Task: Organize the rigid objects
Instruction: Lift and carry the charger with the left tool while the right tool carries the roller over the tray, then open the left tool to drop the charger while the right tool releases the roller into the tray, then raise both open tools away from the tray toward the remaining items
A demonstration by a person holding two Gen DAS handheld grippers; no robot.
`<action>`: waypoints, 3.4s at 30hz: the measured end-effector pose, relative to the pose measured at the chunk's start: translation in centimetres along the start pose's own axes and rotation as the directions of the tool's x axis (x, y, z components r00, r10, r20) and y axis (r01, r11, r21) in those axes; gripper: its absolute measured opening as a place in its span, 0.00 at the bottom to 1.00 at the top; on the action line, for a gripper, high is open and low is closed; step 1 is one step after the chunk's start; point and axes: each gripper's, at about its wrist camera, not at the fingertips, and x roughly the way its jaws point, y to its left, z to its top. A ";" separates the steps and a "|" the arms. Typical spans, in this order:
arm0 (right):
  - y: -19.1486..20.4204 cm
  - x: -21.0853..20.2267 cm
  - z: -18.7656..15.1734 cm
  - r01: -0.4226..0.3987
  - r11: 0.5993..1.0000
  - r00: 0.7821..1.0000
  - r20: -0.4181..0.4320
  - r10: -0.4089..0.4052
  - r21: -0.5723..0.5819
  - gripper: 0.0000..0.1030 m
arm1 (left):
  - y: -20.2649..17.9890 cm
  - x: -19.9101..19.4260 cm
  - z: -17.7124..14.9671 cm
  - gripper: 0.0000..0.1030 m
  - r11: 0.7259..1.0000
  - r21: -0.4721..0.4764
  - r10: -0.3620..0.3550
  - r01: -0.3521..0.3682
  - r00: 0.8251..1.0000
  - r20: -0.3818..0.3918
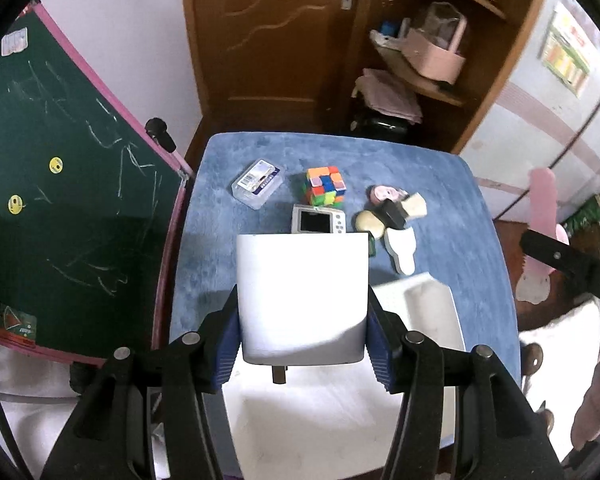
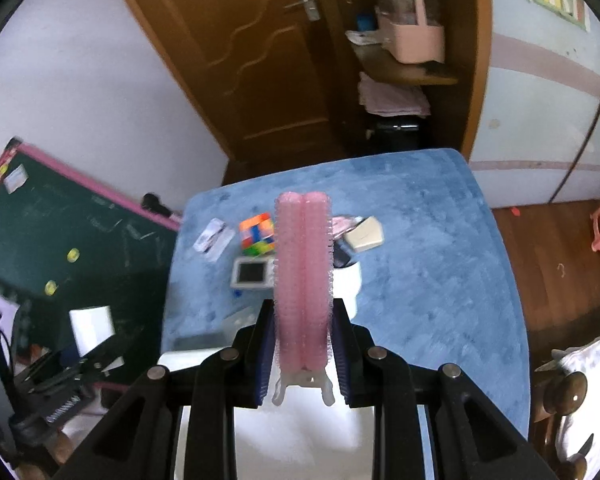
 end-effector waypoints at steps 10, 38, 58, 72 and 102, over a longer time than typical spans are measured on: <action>4.2 -0.6 -5.4 0.062 0.990 0.998 -0.015 -0.065 -0.124 0.26 | -0.8 -0.1 -3.7 0.56 0.997 0.072 0.025 -0.026 1.000 0.015; 1.2 13.9 -17.3 0.150 0.979 0.928 -0.322 -0.188 -0.139 0.27 | -1.2 12.0 -11.9 0.56 0.995 0.103 0.005 0.013 0.986 -0.170; 0.9 14.3 -17.4 0.182 0.972 0.927 -0.303 -0.220 -0.149 0.52 | -0.8 11.8 -11.3 0.74 0.996 0.090 -0.010 0.025 0.987 -0.158; 0.1 9.9 -13.8 0.138 0.987 0.959 -0.237 -0.153 -0.078 0.52 | 0.8 7.6 -6.0 0.78 0.999 0.016 -0.032 0.033 0.997 -0.071; -2.4 6.2 3.7 0.128 0.983 0.989 -0.063 -0.137 -0.133 0.62 | -1.3 6.5 6.9 0.84 0.996 -0.090 0.017 -0.023 0.998 -0.066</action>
